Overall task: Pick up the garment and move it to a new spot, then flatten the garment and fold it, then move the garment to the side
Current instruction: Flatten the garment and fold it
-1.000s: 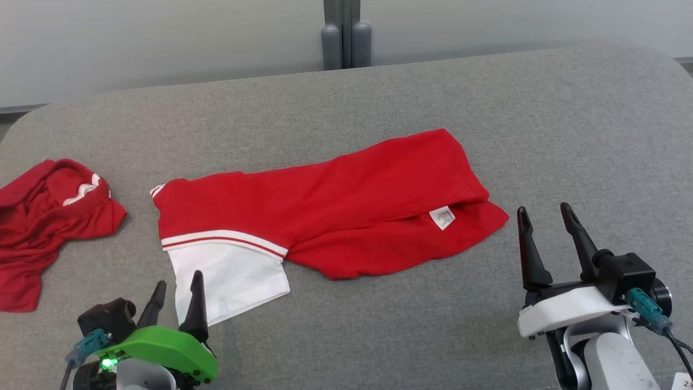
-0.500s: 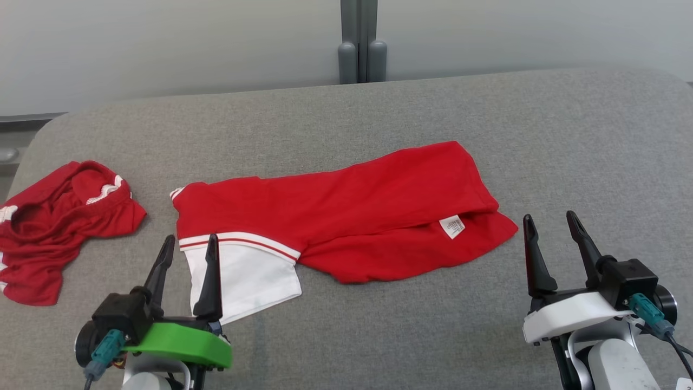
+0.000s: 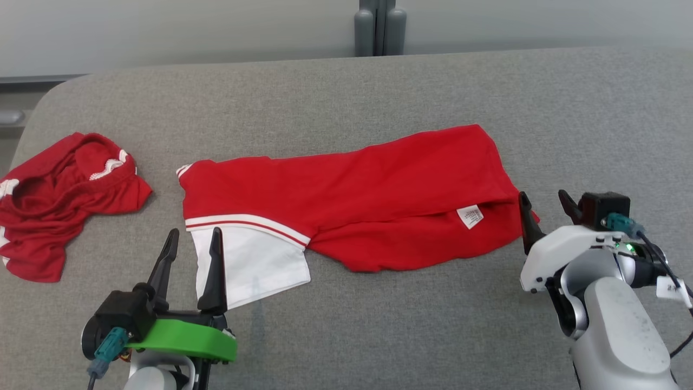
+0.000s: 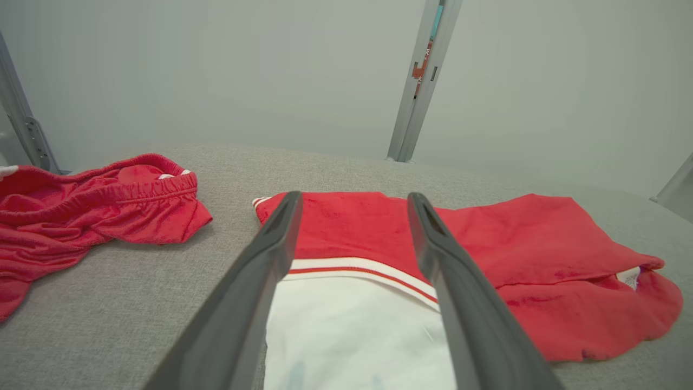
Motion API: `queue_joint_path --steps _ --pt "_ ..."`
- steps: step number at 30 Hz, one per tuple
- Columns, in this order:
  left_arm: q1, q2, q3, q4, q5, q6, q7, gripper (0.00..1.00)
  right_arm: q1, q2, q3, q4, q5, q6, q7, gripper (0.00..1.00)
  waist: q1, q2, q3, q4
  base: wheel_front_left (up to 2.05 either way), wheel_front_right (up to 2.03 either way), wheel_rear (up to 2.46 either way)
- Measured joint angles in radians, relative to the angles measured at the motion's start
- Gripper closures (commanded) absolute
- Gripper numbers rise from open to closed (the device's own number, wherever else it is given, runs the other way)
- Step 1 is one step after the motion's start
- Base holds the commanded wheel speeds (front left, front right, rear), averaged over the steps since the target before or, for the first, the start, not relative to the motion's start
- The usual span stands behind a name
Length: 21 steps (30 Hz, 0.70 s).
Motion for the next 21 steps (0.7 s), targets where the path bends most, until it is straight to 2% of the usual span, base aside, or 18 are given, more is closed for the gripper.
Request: queue_joint_path --steps 8,18,19,21 --pt "-0.015 -0.015 0.015 0.014 0.02 -0.017 0.0 0.0 -0.128 0.002 -0.009 0.179 0.069 0.0 0.122 0.0 0.0 0.0 0.04 0.028 0.0 0.0 0.0" --pt "-0.022 -0.019 0.023 0.03 0.022 -0.024 0.0 0.0 -0.201 0.001 -0.002 0.301 0.136 0.0 0.153 0.0 0.0 0.0 0.041 0.044 0.0 0.0 0.0" --pt "-0.022 -0.019 0.022 0.031 0.022 -0.024 0.0 0.0 -0.205 0.001 -0.002 0.308 0.135 0.0 0.152 0.11 0.0 0.0 0.04 0.045 0.0 0.0 0.0" --pt "-0.022 -0.02 0.022 0.033 0.022 -0.025 0.0 0.0 -0.216 0.001 -0.002 0.318 0.135 0.0 0.149 0.51 0.0 0.0 0.038 0.046 0.0 0.0 0.0"
